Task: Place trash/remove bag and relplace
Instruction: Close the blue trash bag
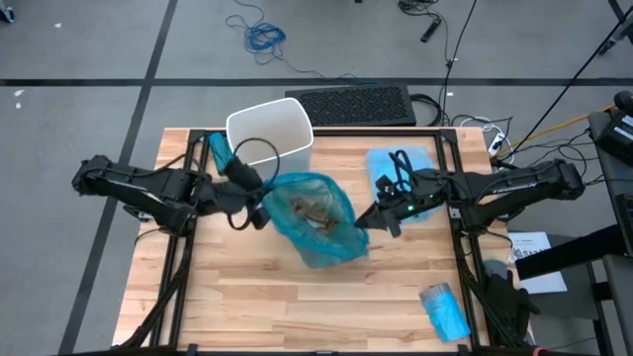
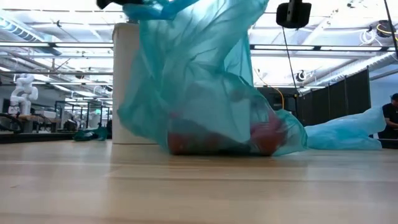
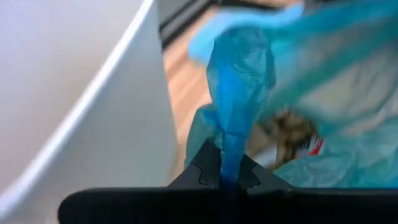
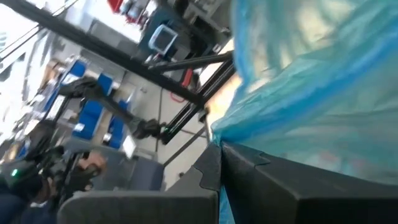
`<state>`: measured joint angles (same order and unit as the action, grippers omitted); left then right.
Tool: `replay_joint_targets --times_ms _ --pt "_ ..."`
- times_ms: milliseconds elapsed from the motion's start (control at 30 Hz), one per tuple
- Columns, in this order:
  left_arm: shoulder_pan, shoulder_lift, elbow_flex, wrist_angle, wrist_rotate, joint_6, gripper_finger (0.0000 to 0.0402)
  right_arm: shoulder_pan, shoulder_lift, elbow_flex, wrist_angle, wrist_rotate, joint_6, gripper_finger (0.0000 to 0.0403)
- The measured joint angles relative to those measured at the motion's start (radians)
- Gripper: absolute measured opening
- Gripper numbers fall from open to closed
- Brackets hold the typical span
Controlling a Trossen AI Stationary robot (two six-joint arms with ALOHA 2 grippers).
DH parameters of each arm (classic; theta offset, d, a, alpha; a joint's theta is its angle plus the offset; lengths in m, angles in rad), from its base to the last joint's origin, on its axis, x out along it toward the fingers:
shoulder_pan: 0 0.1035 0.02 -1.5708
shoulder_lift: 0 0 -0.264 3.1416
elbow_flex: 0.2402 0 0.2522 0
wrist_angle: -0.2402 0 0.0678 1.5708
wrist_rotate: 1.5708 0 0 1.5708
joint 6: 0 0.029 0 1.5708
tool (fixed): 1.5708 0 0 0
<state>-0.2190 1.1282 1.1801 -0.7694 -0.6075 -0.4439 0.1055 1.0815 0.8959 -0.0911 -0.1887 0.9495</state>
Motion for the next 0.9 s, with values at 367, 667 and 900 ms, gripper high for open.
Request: replay_joint_targets --times_ms 367,667,900 --pt "0.147 0.018 0.001 0.199 0.273 0.215 0.0000 0.028 0.101 0.000 0.095 -0.104 0.008 0.0000" --pt "0.160 0.058 0.001 0.178 0.350 0.214 0.0000 0.027 0.144 0.000 0.039 -0.095 -0.001 0.0000" --pt "0.160 0.058 0.000 0.152 0.350 0.214 0.0000 0.027 0.143 -0.001 -0.122 0.009 -0.036 0.0035"
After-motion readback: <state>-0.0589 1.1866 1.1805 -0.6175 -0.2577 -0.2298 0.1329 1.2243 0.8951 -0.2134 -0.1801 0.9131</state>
